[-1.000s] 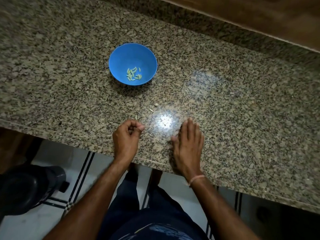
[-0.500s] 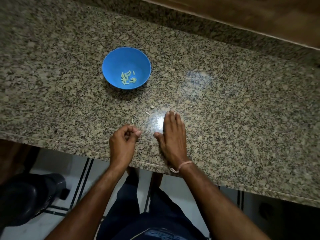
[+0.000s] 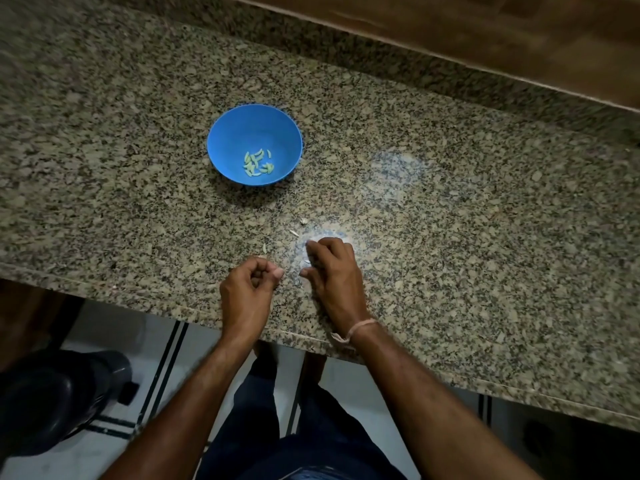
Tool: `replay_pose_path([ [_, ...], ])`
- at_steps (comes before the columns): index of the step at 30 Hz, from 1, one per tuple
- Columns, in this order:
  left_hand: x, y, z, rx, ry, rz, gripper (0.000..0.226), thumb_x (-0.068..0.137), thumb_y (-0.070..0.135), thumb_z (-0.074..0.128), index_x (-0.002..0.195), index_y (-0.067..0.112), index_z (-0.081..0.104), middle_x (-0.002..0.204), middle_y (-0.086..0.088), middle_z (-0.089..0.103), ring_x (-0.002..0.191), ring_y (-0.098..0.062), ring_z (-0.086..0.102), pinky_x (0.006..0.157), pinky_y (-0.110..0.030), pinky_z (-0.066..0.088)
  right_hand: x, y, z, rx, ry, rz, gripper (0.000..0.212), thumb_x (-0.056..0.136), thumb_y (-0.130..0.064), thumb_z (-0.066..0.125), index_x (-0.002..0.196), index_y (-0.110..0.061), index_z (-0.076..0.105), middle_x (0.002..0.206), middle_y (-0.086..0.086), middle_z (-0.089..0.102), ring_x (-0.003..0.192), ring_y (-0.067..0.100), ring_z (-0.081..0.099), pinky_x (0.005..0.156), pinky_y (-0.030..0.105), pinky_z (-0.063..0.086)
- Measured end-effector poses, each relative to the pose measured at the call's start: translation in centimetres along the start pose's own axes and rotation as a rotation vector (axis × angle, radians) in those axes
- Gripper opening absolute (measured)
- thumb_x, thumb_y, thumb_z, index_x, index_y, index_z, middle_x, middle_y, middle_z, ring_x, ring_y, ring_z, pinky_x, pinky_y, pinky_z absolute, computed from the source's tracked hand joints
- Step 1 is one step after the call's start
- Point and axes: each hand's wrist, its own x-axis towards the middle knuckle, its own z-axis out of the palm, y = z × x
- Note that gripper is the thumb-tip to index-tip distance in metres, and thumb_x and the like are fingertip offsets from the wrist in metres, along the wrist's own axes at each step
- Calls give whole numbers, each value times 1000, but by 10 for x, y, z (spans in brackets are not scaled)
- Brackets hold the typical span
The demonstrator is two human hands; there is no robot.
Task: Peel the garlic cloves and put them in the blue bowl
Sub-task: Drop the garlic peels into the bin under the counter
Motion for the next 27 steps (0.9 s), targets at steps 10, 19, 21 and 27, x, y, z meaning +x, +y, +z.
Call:
replay_pose_path([
  [10, -6, 2, 4, -9, 32, -2, 7, 95, 21, 74, 89, 22, 70, 86, 7, 72, 83, -11, 69, 72, -26, 55, 24, -11, 6, -333, 47, -195, 18, 88, -5, 75, 93, -14, 61, 85, 0, 58, 78, 12, 36, 66, 27, 33],
  [19, -17, -1, -10, -127, 120, -77, 8, 94, 19, 74, 87, 21, 71, 84, 5, 74, 82, -13, 71, 70, -27, 58, -4, -43, -4, 100, -251, 149, 22, 105, -16, 41, 85, -19, 51, 87, 0, 58, 80, 16, 52, 68, 26, 43],
  [21, -22, -6, -25, -154, 160, -83, 8, 94, 18, 74, 87, 21, 72, 83, 5, 74, 82, -12, 71, 74, -30, 59, -2, -60, 9, 410, -291, 355, 28, 107, -18, 48, 79, -18, 52, 77, 0, 59, 71, 15, 54, 60, 20, 43],
  [27, -40, -42, -96, -217, 365, -140, 13, 95, 21, 74, 83, 19, 71, 78, 6, 74, 73, -6, 67, 67, -25, 51, -20, -142, 69, 890, -554, 620, 32, 108, -17, 49, 79, -8, 57, 68, 13, 52, 65, 24, 50, 61, 30, 48],
])
